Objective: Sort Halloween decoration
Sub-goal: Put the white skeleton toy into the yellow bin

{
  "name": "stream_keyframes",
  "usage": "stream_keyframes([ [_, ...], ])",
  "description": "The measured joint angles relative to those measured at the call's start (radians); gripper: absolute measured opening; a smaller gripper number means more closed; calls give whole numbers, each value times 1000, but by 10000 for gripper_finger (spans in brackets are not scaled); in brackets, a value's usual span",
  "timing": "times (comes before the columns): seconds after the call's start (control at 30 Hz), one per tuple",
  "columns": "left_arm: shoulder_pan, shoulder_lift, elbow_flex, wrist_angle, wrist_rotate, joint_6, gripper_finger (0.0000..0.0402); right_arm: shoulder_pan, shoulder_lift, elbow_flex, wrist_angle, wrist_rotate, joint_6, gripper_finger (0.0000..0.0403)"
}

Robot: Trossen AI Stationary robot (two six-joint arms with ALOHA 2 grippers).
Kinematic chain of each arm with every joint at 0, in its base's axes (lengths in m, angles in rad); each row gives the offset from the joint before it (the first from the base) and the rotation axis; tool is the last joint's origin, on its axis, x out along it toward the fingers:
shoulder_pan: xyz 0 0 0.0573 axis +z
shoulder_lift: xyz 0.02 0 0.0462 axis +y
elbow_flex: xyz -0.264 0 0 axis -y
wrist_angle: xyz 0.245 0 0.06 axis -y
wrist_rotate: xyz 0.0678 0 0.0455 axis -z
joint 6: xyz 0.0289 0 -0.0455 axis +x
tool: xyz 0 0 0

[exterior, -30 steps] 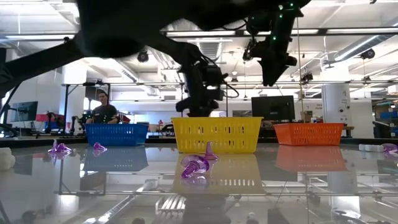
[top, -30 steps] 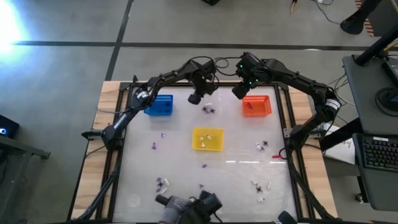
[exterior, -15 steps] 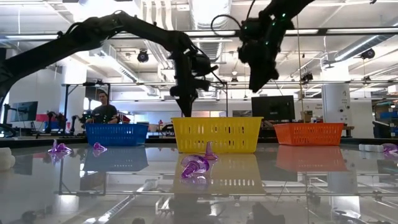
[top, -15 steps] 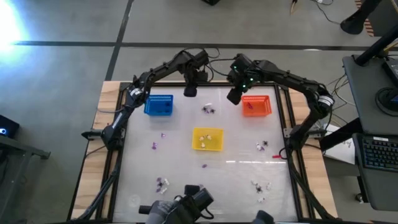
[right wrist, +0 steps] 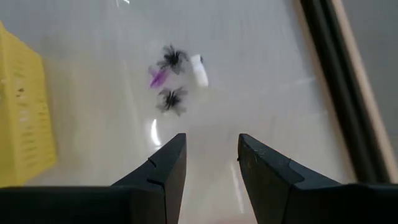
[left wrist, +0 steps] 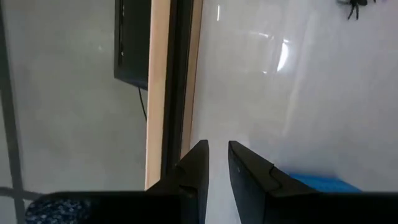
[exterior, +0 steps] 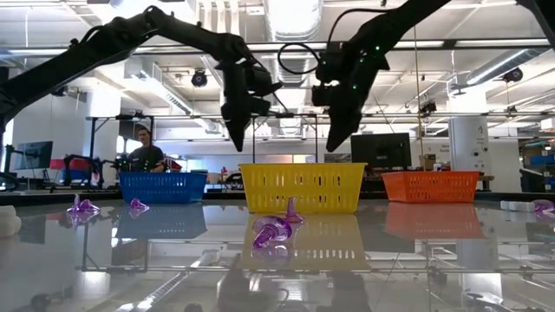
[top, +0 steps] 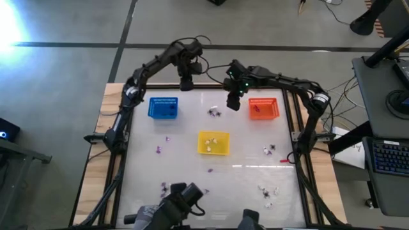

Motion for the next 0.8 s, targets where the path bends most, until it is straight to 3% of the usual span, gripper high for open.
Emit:
stream_keyframes([
  [0.47, 81, -23, 1, -13, -2, -60, 43, 49, 125, 0, 113, 0, -216, 137],
  [0.8, 90, -15, -5, 12, -2, -77, 43, 54, 158, 0, 209, -48, -228, 137],
])
